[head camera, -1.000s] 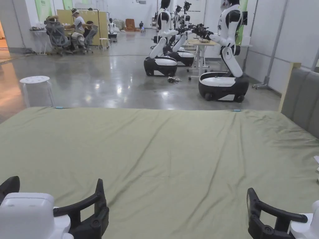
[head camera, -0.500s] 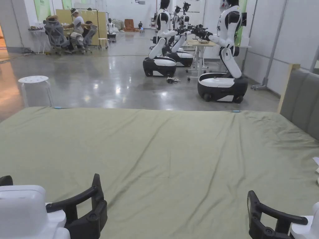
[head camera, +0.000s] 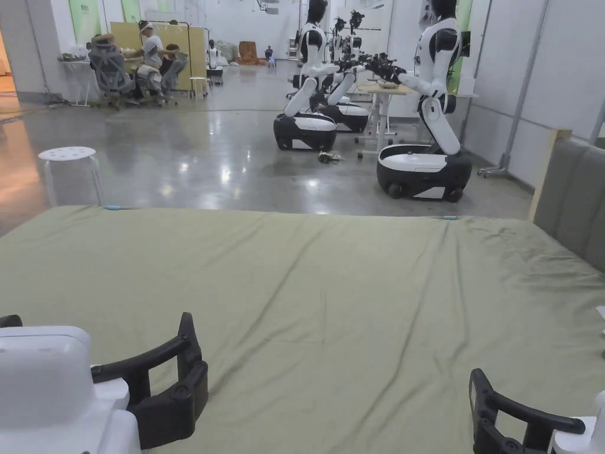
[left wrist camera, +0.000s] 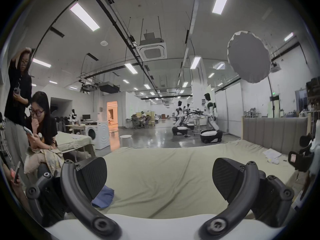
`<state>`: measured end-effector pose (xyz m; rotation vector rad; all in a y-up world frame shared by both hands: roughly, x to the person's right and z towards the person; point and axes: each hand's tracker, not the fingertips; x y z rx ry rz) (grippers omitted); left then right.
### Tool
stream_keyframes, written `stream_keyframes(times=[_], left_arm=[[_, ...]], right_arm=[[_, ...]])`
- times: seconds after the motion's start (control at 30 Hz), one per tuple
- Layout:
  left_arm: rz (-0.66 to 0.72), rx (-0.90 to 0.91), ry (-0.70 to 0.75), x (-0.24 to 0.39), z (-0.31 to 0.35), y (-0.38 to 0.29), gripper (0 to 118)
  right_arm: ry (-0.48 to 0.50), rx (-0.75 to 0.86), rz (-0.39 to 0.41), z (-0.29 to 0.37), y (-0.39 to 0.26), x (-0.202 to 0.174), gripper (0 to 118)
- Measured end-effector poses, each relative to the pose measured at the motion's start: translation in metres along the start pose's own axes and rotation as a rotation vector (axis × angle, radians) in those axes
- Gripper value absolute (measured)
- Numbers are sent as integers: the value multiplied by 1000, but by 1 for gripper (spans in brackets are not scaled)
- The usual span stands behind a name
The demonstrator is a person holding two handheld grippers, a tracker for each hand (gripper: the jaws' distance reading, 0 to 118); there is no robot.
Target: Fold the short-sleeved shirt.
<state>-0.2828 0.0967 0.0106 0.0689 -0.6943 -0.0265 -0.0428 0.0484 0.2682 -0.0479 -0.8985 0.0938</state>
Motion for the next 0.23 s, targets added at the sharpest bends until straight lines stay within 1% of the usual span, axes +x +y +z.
stream_keyframes(times=[0.17,0.23], left_arm=[[69,-31,22,-7,5,0,118],[82,32,61,-4,15,-7,118]], right_arm=[[-3,7,-6,1,1,1,118],[-2,7,-8,1,3,2,118]])
